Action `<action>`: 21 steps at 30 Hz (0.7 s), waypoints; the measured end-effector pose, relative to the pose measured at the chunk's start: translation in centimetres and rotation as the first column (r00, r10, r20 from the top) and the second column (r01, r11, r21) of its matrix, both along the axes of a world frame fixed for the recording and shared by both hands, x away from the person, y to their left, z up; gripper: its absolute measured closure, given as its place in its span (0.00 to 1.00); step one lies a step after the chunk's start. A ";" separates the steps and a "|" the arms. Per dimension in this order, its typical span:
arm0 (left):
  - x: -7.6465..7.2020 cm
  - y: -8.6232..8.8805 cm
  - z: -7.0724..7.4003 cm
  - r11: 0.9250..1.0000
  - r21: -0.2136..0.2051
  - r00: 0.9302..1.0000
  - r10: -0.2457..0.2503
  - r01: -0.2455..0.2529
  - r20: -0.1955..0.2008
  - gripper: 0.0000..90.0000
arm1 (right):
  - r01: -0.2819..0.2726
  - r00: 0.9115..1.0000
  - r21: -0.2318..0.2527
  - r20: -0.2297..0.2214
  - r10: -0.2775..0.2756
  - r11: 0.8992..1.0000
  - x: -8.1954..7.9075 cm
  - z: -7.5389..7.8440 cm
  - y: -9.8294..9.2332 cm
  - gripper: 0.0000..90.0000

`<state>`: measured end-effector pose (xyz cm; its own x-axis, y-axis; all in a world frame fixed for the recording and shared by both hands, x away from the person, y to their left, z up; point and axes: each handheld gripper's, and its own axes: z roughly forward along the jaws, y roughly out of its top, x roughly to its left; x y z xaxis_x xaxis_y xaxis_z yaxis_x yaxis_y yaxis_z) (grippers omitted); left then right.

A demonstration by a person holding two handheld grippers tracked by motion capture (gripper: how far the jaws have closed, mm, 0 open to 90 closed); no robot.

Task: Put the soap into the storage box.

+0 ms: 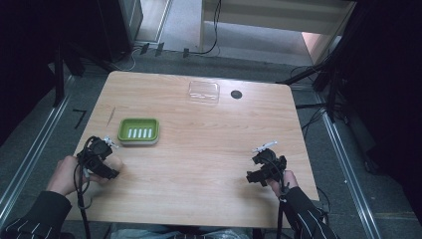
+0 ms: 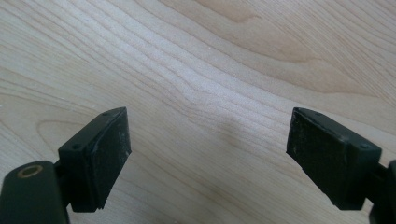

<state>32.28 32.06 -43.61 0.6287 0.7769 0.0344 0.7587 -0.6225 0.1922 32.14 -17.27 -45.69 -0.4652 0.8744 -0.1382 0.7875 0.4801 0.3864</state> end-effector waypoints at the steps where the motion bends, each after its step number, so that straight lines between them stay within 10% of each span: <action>1: 0.1 0.0 0.0 1.000 -0.004 1.000 0.001 -0.001 0.000 0.37 | -0.001 1.000 0.001 0.000 0.001 1.000 0.0 0.0 0.0 0.16; 21: 1.8 -0.8 1.6 0.999 -0.008 0.998 -0.054 0.054 0.028 0.37 | -0.001 1.000 -0.004 -0.002 0.001 1.000 0.1 0.0 -0.1 0.16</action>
<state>34.09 31.29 -42.03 0.6684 0.7424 0.0458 0.7185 -0.6603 0.2186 32.21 -17.33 -45.74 -0.4667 0.8732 -0.1406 0.7877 0.4827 0.3828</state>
